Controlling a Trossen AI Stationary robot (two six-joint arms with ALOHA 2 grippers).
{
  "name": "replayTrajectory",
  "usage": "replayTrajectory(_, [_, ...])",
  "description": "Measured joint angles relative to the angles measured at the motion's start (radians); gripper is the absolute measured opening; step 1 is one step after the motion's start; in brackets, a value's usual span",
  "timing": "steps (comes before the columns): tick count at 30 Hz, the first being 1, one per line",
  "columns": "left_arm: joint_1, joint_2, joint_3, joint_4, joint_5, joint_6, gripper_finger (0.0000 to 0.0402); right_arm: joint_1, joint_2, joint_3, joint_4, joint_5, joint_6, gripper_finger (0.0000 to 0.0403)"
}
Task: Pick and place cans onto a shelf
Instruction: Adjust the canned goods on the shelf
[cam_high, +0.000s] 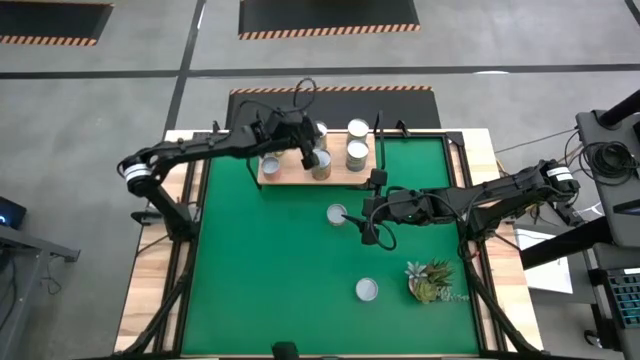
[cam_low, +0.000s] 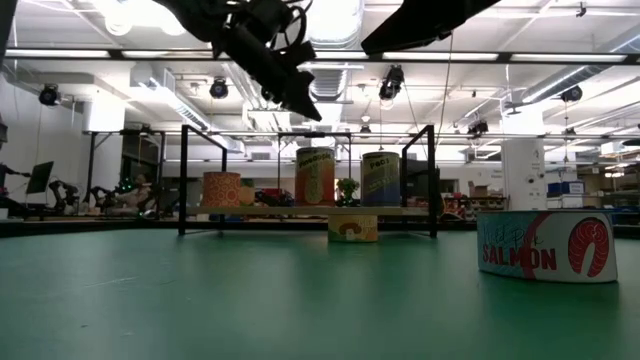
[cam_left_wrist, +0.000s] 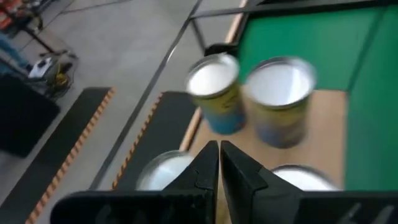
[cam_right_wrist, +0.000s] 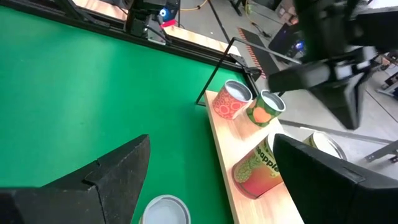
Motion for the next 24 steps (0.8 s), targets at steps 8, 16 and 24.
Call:
replayTrajectory(8, [0.109,0.099,0.111,-0.104,0.053,-0.007,0.0000,0.000,0.000,0.000,-0.009,0.000,0.000,0.0326])
replayTrajectory(16, [0.136,0.227,0.196,-0.189,0.062,-0.005,0.0000,0.000,0.000,0.000,-0.016,0.000,0.000,0.0326])
replayTrajectory(24, [0.134,0.264,0.236,-0.240,0.063,-0.008,0.0000,0.000,0.000,0.000,-0.024,0.000,0.000,0.0326])
